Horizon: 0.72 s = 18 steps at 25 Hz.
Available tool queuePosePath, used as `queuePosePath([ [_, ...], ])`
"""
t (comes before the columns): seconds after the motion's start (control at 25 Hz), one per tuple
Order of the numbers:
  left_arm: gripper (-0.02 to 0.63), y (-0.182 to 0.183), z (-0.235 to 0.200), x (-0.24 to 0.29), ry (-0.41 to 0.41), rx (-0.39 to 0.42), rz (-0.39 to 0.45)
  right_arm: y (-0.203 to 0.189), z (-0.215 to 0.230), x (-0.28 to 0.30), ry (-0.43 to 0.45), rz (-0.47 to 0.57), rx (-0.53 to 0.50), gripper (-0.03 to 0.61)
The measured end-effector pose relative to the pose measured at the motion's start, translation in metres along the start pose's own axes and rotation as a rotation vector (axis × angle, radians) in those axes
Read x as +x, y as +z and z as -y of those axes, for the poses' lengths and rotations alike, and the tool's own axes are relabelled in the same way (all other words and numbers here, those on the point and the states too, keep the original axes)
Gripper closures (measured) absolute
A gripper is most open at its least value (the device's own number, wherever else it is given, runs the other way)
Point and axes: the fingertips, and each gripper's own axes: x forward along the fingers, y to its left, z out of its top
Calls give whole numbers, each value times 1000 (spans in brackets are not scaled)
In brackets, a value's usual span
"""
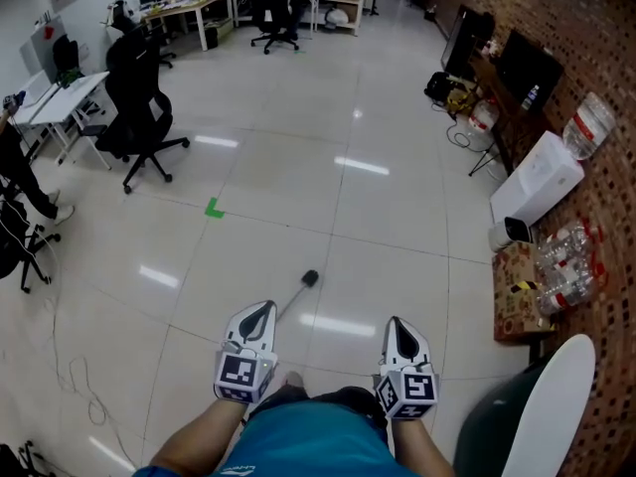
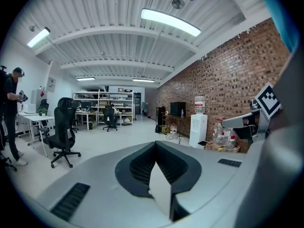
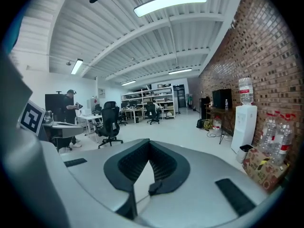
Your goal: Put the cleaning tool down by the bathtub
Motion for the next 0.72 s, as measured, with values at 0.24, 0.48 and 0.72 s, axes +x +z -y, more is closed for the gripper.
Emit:
queuePosePath([
  [0.24, 614, -14, -26, 33, 3, 31, -31, -1, -2, 37, 9, -21, -23, 563],
  [0.48, 614, -34, -21, 85, -23, 46, -75, -7, 27, 70, 25, -35, -30, 563],
  [0.72, 614, -112, -9, 155, -70, 81, -103, -65, 75, 111, 37, -46, -51, 563],
])
